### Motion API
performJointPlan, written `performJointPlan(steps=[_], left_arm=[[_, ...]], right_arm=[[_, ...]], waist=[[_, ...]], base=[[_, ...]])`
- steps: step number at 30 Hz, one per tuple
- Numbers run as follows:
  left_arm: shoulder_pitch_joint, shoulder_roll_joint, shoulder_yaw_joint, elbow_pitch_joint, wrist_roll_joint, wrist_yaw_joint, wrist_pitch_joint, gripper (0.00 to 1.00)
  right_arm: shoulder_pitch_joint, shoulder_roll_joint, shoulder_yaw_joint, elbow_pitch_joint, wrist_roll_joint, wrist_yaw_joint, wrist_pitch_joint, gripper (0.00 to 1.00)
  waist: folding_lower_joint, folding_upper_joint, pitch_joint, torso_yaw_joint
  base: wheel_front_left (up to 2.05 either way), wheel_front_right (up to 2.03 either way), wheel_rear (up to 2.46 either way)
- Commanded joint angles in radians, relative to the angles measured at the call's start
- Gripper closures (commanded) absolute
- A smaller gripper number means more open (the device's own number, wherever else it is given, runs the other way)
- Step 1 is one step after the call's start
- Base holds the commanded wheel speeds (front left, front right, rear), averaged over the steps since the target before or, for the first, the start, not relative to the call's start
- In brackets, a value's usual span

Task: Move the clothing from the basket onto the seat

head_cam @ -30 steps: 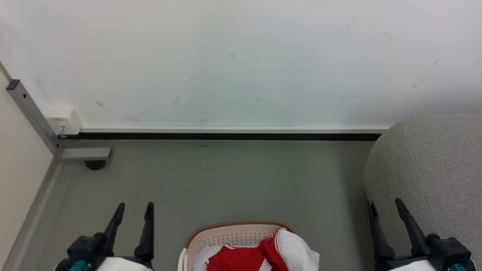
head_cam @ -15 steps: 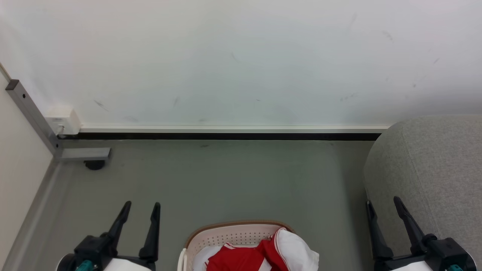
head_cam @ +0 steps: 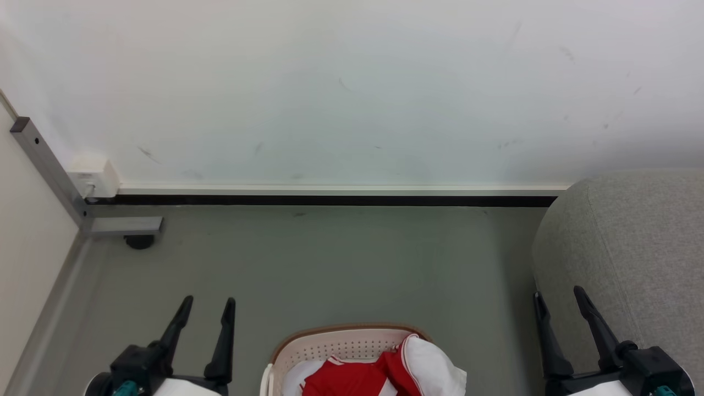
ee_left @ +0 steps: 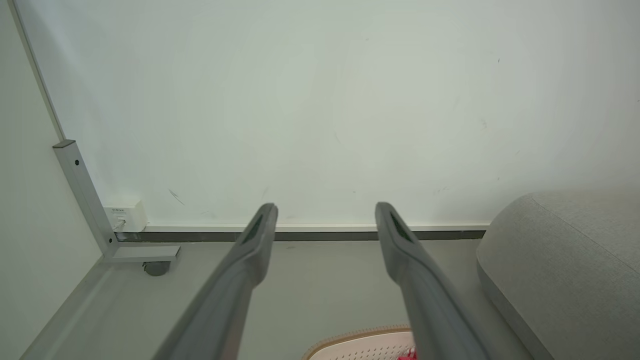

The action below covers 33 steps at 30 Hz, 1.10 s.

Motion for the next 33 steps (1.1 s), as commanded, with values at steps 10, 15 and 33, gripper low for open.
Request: performJointPlan(steps=[10,15,33], left_arm=[[-0.001,0.006,-0.003,-0.009,-0.009,0.002,-0.001,0.00],[-0.006,0.015,-0.014,-0.008,-0.018,0.001,-0.001,0.00],[-0.171,0.103,-0.127,0.157,-0.063,0.001,-0.001,0.00]], right_arm=[[-0.007,-0.006,0.009,-0.008,0.042,-0.002,0.000,0.00],[-0.012,-0.006,0.015,-0.012,0.058,-0.002,0.000,0.00],[-0.099,-0.006,-0.008,-0.069,0.089,-0.002,0.000,0.00]], waist=[[0.0000,-0.0001,0.005,-0.008],[0.0000,-0.0001,0.023,-0.027],[0.0000,-0.0001,0.262,-0.186]], base=[[0.00,0.00,0.00],[0.00,0.00,0.00],[0.00,0.00,0.00]])
